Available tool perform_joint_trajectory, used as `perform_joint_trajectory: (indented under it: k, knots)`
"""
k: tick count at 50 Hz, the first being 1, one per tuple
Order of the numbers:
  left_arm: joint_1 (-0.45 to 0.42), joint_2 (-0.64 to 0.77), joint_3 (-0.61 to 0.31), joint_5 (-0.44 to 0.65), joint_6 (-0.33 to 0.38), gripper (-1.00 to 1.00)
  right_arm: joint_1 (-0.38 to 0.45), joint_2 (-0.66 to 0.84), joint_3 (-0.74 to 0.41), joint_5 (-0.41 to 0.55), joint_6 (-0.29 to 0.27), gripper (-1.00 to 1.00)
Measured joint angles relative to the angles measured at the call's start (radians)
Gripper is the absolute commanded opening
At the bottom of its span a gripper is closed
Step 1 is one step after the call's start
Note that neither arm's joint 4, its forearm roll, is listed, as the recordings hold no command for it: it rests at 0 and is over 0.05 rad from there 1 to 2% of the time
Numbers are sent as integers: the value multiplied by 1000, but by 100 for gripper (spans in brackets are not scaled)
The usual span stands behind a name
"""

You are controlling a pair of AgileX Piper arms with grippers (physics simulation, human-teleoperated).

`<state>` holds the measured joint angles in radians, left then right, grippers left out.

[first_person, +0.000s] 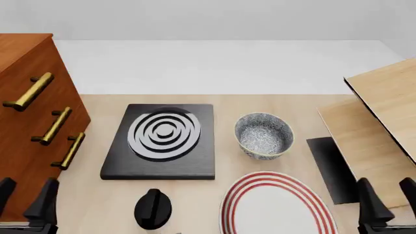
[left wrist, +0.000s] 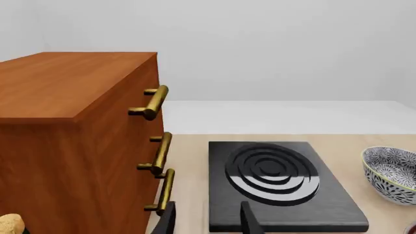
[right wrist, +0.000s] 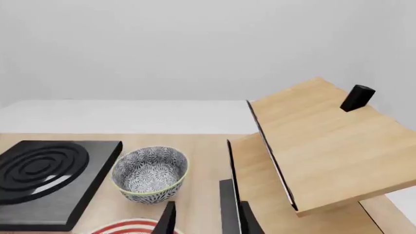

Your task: Pick up the cream cheese and put it in the bowl.

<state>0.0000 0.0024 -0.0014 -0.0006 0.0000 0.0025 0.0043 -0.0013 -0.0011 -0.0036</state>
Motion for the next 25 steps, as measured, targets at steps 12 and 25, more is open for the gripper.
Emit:
perform_joint_trajectory:
  k: [12, 25]
  knots:
    - [0, 4, -2, -1, 0, 100, 20, 39, 0, -24, -12, 100]
    - [0, 5, -3, -1, 0, 100, 123, 88, -44, -9, -70, 100]
